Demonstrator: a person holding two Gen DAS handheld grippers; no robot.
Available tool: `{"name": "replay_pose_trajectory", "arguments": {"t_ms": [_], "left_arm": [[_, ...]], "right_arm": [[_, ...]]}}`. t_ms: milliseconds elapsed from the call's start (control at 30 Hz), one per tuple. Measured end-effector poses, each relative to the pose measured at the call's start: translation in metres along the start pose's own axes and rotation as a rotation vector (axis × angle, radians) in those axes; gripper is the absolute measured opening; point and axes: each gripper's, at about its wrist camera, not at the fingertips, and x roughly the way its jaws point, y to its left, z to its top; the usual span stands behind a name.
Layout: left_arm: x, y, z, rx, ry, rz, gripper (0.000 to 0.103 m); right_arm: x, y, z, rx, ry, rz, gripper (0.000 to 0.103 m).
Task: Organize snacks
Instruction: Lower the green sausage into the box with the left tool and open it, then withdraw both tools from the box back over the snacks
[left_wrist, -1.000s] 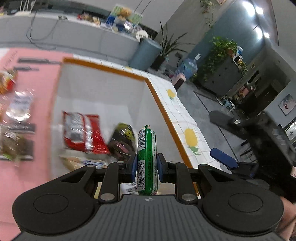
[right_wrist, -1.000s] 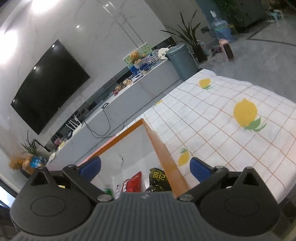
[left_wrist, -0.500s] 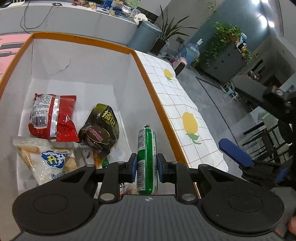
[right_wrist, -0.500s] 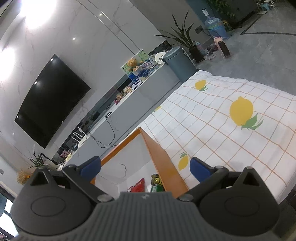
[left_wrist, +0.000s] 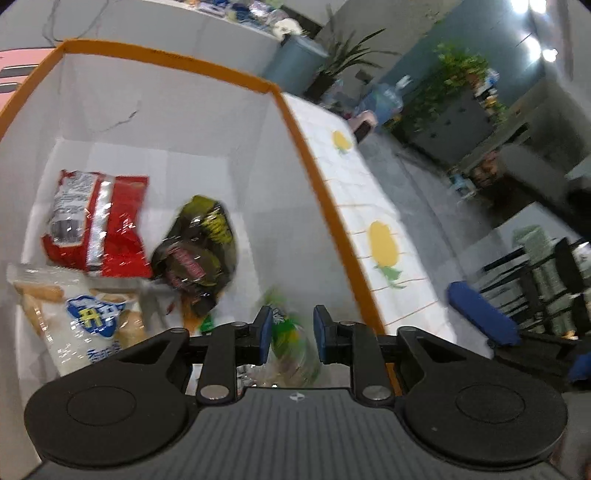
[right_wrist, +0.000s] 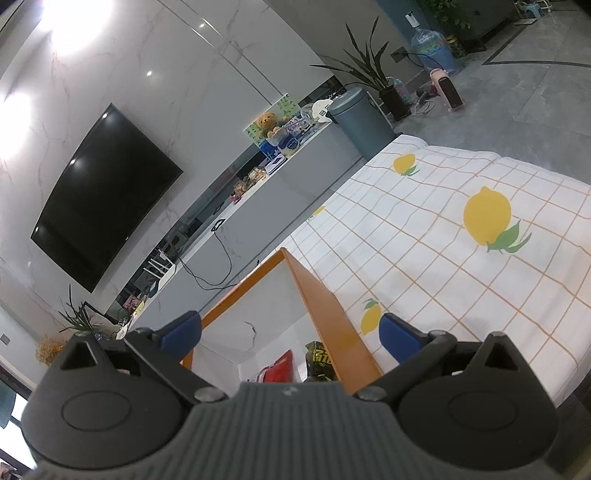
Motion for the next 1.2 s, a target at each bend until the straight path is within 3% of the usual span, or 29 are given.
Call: {"name": "replay_pose_trajectory", "arguments": {"t_ms": [100, 133, 633, 833, 1200], "left_arm": [[-0.008, -0.004, 0.001, 0.041, -0.008, 0.009, 0.065], [-0.012, -0.006, 0.001, 0.068, -0.02, 0.019, 0.067], [-0.117, 0.008, 0.0, 0.147, -0.184, 0.104, 0.073], [-0.154, 0.017, -0.004, 0.16, -0.246, 0.164, 0.074], [-0.209, 0.064, -0.013, 0.097, -0.345, 0.307, 0.077]], "right_arm": [[0.0, -0.002, 0.001, 0.016, 0.009, 0.02, 0.1], [0.0, -0.002, 0.001, 0.023, 0.011, 0.033, 0.1], [0.0, 0.023, -0.006, -0.063, 0.013, 0.067, 0.1], [-0.008, 0.042, -0.011, -0.079, 0.001, 0.185, 0.1], [-0.004, 0.106, -0.047, -0.3, 0.002, 0.298, 0.1]]}}
